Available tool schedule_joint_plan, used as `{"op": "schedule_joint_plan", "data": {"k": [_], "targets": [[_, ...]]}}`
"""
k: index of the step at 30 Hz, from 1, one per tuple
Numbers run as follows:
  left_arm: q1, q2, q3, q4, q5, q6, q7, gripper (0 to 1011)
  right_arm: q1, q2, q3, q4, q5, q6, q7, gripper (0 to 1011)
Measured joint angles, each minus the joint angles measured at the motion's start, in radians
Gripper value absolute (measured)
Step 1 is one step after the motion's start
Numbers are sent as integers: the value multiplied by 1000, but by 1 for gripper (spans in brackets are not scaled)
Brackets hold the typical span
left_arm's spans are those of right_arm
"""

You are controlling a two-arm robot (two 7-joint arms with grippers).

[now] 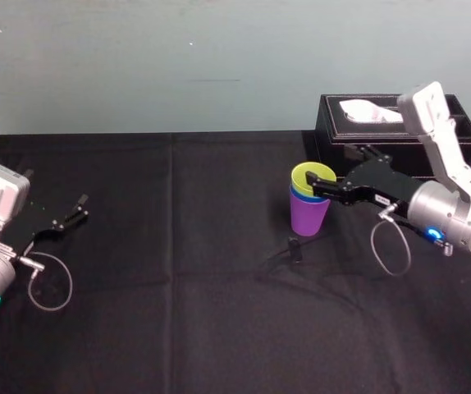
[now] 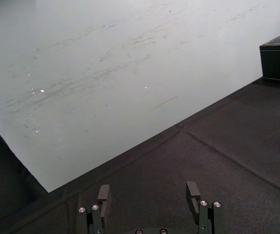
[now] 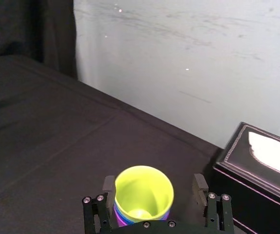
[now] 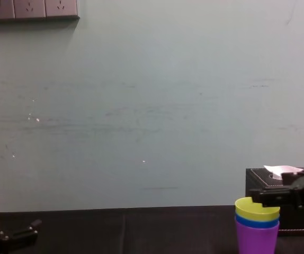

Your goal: Stack the three plastic cups sequentially using one hand.

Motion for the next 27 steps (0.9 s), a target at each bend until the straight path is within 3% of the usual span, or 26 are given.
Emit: {"op": "schedule_joint_plan", "data": {"k": [11, 27], "targets": [[0, 0, 0, 0, 0, 0, 0, 1010, -111, 36, 85, -68, 1, -39, -52, 1000], [0, 0, 0, 0, 0, 0, 0, 1010, -208, 51, 183, -48, 4, -81, -69, 1000]]}}
